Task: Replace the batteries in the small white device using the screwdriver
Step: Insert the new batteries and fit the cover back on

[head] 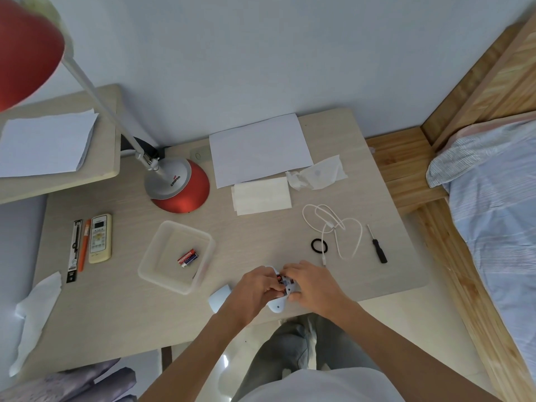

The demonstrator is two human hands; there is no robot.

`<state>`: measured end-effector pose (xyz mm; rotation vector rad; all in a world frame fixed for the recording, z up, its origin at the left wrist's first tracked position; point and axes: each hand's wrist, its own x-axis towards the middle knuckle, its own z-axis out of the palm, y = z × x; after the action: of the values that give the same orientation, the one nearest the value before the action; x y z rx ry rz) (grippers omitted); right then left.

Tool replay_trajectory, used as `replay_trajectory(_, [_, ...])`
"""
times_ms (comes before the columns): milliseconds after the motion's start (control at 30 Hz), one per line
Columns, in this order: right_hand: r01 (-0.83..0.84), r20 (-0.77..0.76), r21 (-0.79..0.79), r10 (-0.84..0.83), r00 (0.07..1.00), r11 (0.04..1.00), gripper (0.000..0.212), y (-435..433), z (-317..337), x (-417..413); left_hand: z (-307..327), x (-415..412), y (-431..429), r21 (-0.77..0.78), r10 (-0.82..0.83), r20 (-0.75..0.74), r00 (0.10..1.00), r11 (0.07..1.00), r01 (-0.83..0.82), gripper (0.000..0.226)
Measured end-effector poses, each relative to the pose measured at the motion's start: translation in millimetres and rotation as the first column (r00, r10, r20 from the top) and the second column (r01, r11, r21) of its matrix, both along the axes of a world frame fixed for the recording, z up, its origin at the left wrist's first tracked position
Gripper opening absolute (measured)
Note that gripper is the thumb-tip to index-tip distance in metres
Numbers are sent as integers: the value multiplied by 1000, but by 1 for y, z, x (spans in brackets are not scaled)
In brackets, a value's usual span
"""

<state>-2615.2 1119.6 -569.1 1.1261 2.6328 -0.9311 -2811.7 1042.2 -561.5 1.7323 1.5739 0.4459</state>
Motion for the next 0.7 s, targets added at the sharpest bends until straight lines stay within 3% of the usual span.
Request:
replay_trajectory(533, [-5, -15, 2, 5, 1000, 1000, 42, -3, 4, -5, -5, 3, -5, -90, 160, 48, 986, 984, -155, 15])
replay_trajectory(700, [-4, -27, 29, 5, 1000, 1000, 39, -6, 6, -6, -9, 6, -6, -120, 381, -62, 922, 915, -386, 21])
